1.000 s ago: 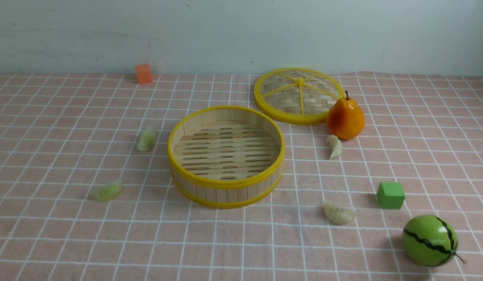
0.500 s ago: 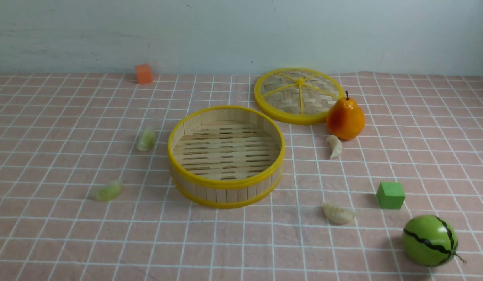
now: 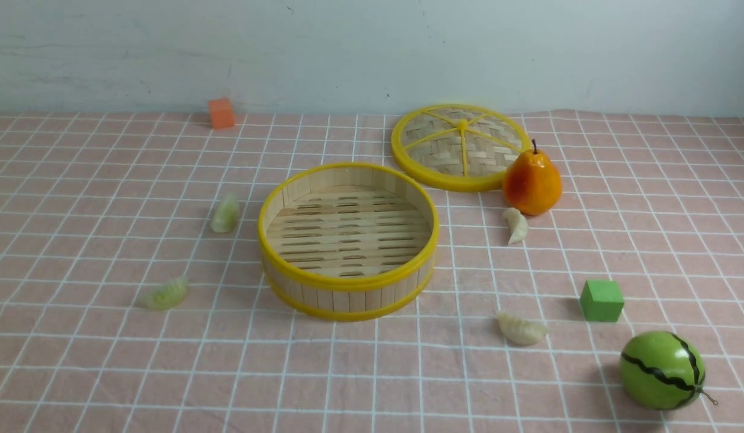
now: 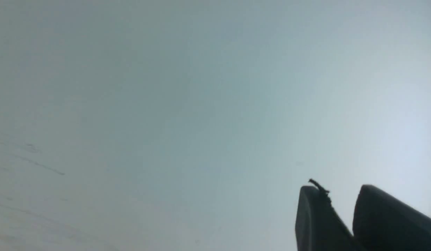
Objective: Put the dumplings into the steamer on the table with the pink tablecloth.
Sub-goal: 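Reach for and grasp a dumpling on the table with the left gripper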
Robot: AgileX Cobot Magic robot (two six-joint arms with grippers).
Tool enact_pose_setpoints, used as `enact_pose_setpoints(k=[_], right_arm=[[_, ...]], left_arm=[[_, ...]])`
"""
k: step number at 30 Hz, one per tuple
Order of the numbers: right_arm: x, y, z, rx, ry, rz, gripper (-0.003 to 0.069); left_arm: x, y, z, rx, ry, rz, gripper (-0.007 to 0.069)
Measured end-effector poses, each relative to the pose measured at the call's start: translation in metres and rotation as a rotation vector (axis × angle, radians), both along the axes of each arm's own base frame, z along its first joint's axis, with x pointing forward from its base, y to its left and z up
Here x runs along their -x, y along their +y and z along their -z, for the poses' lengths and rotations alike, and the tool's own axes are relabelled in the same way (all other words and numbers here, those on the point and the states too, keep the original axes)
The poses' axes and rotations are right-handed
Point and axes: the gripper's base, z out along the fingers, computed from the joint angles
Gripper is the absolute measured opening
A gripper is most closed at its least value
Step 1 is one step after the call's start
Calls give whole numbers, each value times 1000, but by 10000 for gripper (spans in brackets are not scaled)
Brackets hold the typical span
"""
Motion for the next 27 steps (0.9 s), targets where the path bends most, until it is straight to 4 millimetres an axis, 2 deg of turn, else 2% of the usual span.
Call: enact_pose_setpoints(k=[2,3,5,8,9,10,11,14,17,18,19,22,23,25,27], right_arm=[[-3,0,-6,-17,18,-10,239],[-5,0,-15,-20,25,-11,239],[-7,1,-23,-14,27,-9,233],[-21,2,-53,63,81,24,145],[-25,2,-57,81,105,34,120],[-36,2,-64,128,175,55,55],[-46,2,-66,153,254,69,15],[-68,1,-62,183,442,90,-18],[-86,0,-46,171,636,96,-19],[-88,0,-43,165,666,98,-19],[-94,-2,-31,148,783,105,-19],[-100,-4,-8,99,1007,128,-19],[-100,-4,-7,92,1019,127,-19],[-102,0,5,90,1141,111,-19],[-104,10,7,180,1205,52,-19]], left_arm=[[1,1,-7,78,-19,50,164],[1,0,-17,114,-18,82,155],[-1,-1,-28,116,-6,93,139],[-16,-6,-70,18,102,81,55],[-19,-7,-74,4,121,77,43],[-33,-8,-88,-42,211,62,-6],[-44,-9,-95,-61,277,52,-14],[-78,-10,-93,-98,467,36,-14],[-116,-11,-74,-121,709,22,-14],[-120,-11,-71,-119,745,20,-14],[-133,-11,-60,-102,873,13,-14],[-152,-8,-48,-90,1129,-18,-14],[-153,-8,-47,-89,1143,-19,-14],[-166,-10,-49,-132,1295,-14,-14],[-181,-14,-50,-163,1381,31,-14]])
